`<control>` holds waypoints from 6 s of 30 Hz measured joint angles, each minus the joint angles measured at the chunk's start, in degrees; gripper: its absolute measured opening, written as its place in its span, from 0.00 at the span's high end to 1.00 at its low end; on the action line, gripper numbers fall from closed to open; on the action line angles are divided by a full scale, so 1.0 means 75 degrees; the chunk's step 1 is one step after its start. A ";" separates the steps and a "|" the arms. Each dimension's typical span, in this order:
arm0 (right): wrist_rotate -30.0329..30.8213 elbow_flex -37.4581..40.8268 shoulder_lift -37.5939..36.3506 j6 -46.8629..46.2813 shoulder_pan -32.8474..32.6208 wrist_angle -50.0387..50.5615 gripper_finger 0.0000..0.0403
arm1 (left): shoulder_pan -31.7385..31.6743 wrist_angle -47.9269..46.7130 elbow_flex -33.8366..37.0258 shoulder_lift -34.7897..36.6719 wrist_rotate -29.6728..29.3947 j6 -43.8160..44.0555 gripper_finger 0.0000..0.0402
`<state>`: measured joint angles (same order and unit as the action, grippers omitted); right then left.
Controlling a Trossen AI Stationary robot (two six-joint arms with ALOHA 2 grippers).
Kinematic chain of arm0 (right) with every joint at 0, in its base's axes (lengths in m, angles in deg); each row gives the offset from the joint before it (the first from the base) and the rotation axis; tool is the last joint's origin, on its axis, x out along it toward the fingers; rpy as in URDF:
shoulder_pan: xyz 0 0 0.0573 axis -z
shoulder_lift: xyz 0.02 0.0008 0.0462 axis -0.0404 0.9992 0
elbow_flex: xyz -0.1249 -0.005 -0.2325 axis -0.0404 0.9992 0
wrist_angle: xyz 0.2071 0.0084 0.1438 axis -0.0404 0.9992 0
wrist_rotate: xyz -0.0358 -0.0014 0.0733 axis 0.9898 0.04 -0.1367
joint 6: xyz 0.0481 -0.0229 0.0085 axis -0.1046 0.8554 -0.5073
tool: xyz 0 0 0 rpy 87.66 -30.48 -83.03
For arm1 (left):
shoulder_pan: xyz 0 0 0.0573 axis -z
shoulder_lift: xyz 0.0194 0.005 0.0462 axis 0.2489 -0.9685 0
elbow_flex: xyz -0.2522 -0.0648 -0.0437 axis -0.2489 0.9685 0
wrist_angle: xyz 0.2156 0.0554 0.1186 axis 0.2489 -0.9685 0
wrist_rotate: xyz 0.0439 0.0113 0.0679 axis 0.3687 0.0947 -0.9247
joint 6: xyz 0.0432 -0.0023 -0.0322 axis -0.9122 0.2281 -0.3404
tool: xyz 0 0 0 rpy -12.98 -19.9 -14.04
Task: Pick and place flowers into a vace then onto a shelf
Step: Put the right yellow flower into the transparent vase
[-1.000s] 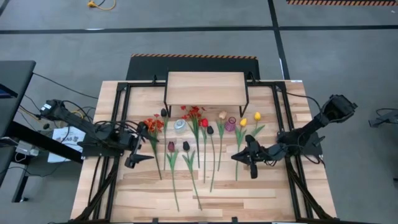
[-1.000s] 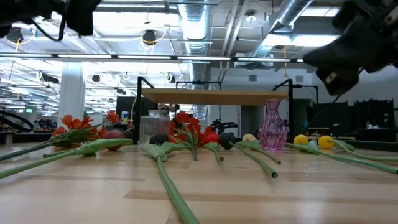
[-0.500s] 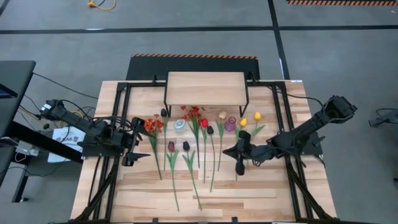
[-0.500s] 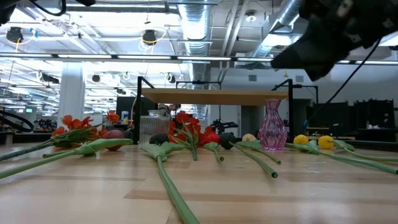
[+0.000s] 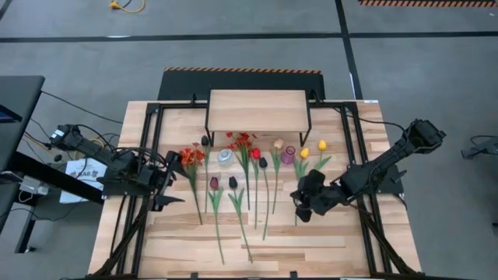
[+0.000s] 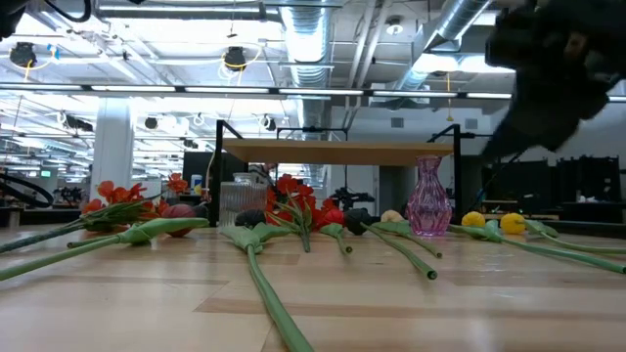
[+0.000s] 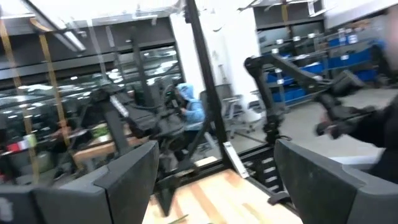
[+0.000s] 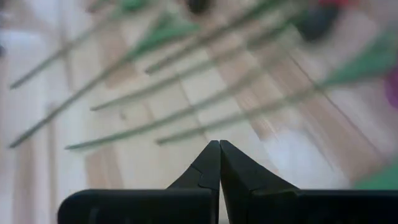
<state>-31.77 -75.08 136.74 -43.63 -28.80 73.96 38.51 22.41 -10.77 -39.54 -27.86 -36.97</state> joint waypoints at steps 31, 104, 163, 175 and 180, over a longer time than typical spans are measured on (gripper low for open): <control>-0.0525 -0.0002 0.0000 -0.4837 0.1394 0.3962 1.00 | 0.0000 0.0087 0.0006 0.0000 0.0078 -0.0163 0.23; -0.1202 -0.0037 0.1562 -0.4485 0.2606 0.4150 0.86 | -0.0003 0.0067 0.0009 0.0003 0.0090 -0.0172 0.23; 0.0898 -0.2951 0.1489 -0.6889 -0.0507 0.8677 1.00 | -0.0001 0.0030 0.0009 0.0003 0.0087 -0.0172 0.23; 0.2686 -0.3551 0.1486 -0.6870 -0.1089 0.8883 1.00 | -0.0003 0.0034 0.0009 0.0003 0.0087 -0.0172 0.23; 0.3572 -0.3648 0.1483 -0.6799 -0.1261 0.8793 1.00 | -0.0003 0.0035 0.0009 0.0003 0.0084 -0.0172 0.23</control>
<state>-4.98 -102.44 147.86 -94.62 -38.26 139.90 38.49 22.67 -10.70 -39.52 -27.23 -38.26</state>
